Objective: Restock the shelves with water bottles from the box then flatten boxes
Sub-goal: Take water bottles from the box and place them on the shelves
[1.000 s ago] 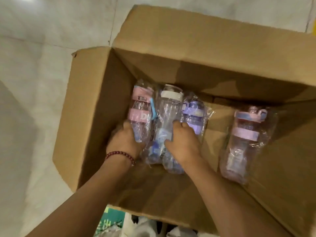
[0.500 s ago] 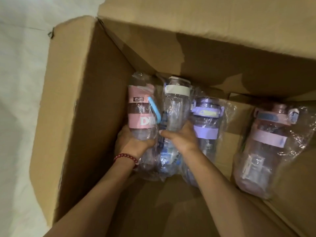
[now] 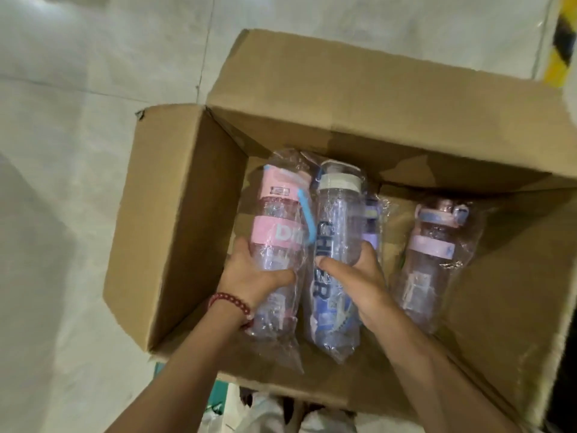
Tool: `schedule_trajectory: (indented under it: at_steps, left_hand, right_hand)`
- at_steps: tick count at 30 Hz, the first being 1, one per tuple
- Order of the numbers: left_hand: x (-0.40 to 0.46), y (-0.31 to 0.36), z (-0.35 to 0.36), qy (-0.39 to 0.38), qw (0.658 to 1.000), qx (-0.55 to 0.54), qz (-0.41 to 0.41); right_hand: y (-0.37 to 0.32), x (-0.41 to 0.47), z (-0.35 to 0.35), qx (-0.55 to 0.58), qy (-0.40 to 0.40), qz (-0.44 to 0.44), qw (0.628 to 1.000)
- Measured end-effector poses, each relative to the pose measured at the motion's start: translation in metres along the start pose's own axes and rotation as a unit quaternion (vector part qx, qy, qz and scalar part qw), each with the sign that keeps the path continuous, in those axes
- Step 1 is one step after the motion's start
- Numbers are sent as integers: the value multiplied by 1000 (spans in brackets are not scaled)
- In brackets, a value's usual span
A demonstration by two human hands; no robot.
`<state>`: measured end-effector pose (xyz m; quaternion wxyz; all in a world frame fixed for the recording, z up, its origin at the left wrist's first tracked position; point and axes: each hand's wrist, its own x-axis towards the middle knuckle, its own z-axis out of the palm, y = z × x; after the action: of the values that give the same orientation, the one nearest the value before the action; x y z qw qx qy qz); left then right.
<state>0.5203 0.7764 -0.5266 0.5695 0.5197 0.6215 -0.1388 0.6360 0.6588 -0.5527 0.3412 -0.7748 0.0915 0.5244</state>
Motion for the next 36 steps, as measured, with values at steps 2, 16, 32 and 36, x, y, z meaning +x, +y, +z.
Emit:
schedule_trajectory:
  at_steps: [2, 16, 32, 36]
  left_hand:
    - [-24, 17, -4, 0, 1000, 5, 23]
    - [-258, 132, -48, 3, 988, 4, 152]
    - [-533, 212, -115, 35, 944, -5, 327]
    - [-563, 217, -125, 14, 933, -21, 358]
  right_hand:
    - [-14, -25, -15, 11, 4, -5, 1000]
    - [-101, -275, -109, 48, 54, -71, 995]
    - [-165, -558, -185, 122, 135, -234, 955]
    - [-172, -594, -194, 145, 155, -261, 942]
